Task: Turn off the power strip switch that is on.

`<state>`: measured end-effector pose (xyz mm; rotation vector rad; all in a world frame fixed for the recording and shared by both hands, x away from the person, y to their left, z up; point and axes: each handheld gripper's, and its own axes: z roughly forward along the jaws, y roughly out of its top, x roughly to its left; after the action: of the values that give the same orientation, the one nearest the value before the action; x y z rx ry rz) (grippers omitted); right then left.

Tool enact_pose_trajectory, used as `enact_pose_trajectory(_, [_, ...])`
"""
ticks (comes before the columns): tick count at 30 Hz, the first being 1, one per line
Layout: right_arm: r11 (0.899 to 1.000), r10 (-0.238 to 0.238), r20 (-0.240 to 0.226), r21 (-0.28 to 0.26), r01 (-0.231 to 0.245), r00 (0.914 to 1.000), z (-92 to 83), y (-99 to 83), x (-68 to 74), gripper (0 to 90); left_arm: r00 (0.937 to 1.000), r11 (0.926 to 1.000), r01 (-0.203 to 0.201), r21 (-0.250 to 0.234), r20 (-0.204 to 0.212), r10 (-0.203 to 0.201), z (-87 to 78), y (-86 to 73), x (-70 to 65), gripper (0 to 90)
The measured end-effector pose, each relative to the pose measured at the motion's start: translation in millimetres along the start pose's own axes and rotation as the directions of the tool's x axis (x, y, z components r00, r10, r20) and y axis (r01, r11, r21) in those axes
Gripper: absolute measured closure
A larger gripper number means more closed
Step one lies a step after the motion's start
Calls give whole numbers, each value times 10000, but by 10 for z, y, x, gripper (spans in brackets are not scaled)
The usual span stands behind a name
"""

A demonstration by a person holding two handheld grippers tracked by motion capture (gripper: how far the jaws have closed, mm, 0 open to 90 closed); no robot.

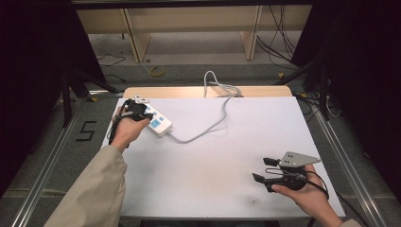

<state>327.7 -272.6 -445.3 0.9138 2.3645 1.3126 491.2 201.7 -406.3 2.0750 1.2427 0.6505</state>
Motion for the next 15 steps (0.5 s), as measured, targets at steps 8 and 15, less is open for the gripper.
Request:
enact_pose_trajectory(8, [10000,-3,-6,10,3,10000,5,2,3,281,9995,9997,-70,-246,317,77,-95,-104,-125,898])
enact_pose_trajectory(15, [10000,-14,-11,1,14,10000,6,1,4,281,9990,9987,-269,-437,356,285,-154,-181,-214,898])
